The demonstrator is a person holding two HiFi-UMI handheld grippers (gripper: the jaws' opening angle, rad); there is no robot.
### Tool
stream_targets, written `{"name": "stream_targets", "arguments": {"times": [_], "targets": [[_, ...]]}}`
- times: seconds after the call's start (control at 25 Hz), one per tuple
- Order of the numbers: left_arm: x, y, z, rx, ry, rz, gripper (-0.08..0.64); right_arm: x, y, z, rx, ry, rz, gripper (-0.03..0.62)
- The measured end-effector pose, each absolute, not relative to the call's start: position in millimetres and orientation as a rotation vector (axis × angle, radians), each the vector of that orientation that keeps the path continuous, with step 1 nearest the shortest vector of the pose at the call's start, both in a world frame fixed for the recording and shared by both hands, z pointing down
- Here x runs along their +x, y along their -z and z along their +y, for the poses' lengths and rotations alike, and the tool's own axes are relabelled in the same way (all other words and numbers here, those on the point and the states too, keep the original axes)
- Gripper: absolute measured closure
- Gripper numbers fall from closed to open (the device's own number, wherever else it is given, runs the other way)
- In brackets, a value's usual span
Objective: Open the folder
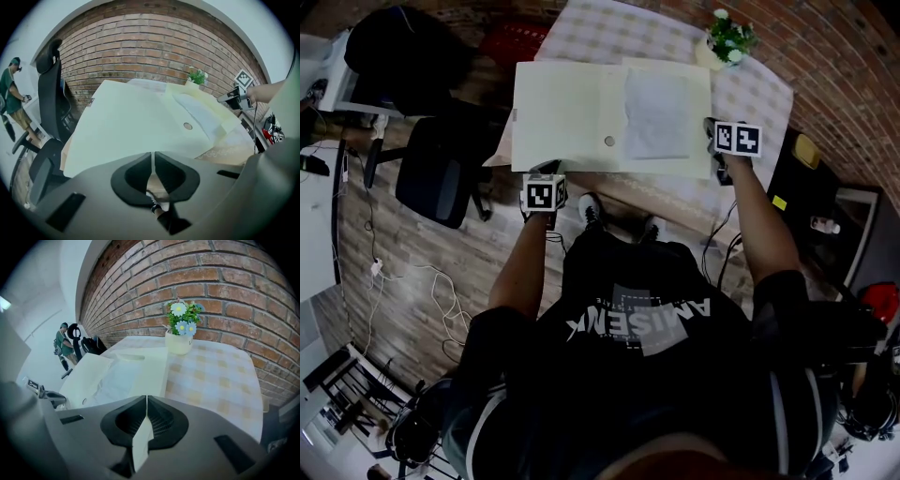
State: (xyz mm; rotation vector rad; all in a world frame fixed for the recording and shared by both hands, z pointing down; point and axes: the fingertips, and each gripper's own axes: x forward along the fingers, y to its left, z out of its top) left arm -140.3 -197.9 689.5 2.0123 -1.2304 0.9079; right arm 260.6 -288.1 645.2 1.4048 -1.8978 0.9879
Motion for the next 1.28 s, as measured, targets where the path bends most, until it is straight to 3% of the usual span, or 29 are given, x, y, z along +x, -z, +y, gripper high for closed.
{"name": "stream_targets", "arguments": {"times": [0.52, 1.28], "targets": [[-108.0, -586.5, -222.2, 2.217, -0.608, -1.256, 0.525, 246.8, -582.1, -279.5, 1.481, -0.877, -2.039, 0.548], [-26.3, -417.9, -268.8, 2.591, -0.218, -1.278, 0.545, 232.6, -411.1, -251.5, 1.601, -0.581, -2.355, 0.549]]}}
